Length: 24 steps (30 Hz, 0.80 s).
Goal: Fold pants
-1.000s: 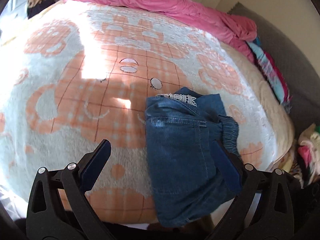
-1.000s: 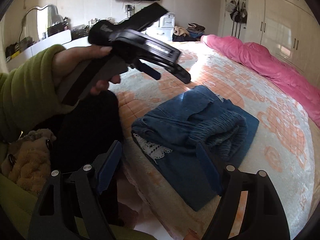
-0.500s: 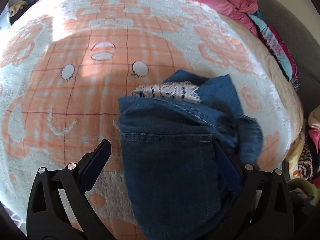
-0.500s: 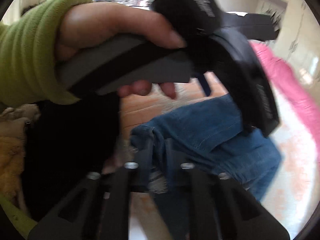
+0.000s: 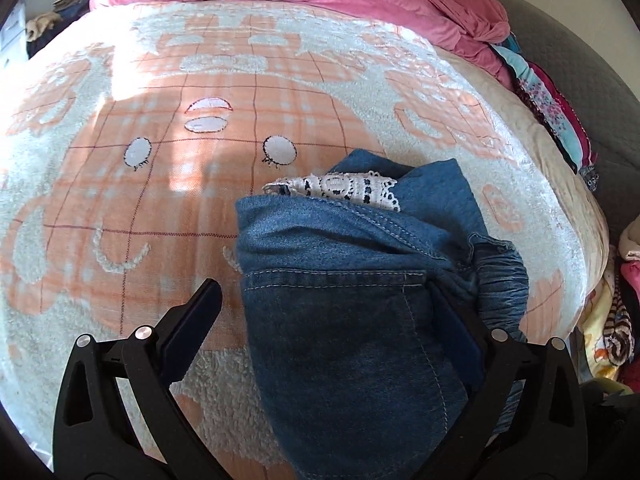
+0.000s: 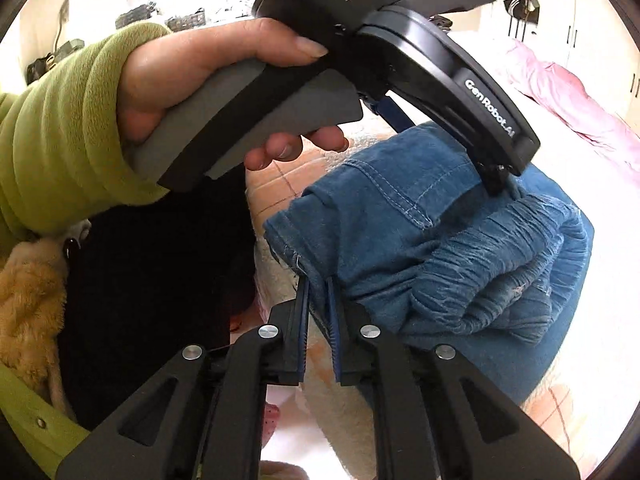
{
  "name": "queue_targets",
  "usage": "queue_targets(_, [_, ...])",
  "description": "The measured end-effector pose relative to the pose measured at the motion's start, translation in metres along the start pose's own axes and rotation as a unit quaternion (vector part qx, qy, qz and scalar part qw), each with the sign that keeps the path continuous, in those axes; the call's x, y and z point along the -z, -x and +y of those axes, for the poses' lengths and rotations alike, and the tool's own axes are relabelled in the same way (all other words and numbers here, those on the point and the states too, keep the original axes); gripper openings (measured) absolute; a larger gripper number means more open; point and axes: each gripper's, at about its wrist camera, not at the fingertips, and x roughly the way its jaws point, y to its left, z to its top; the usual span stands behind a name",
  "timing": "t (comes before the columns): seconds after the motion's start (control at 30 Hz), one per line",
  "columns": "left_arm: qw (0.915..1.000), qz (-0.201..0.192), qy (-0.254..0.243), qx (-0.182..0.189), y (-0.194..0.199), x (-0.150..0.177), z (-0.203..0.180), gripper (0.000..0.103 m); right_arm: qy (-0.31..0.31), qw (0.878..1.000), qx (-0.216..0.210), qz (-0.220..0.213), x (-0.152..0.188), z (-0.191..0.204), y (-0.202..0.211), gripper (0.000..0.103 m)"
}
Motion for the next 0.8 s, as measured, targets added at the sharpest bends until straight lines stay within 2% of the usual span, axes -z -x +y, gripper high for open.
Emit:
queue_targets(0.17, [1.0, -0.005, 0.002, -0.008, 0.006, 0.001, -0.003, 0.094, -0.004, 1.0, 0.004, -0.007, 0.001, 0.012, 0.01, 0.028])
queue_targets(0.43, [0.9996, -0.027, -0.001, -0.011, 0.023, 0.002, -0.007, 0.094, -0.013, 1.0, 0.013, -0.018, 0.001, 0.016, 0.029, 0.032])
queue_targets(0.57, [0.9994, -0.035, 0.005, 0.001, 0.031, 0.003, -0.008, 0.094, -0.022, 0.999, 0.017, -0.029, 0.004, 0.016, 0.043, 0.036])
queue_targets(0.8, [0.9986, -0.053, 0.001, -0.005, 0.05, 0.005, -0.014, 0.094, -0.04, 0.997, 0.029, -0.053, 0.005, 0.011, 0.066, 0.036])
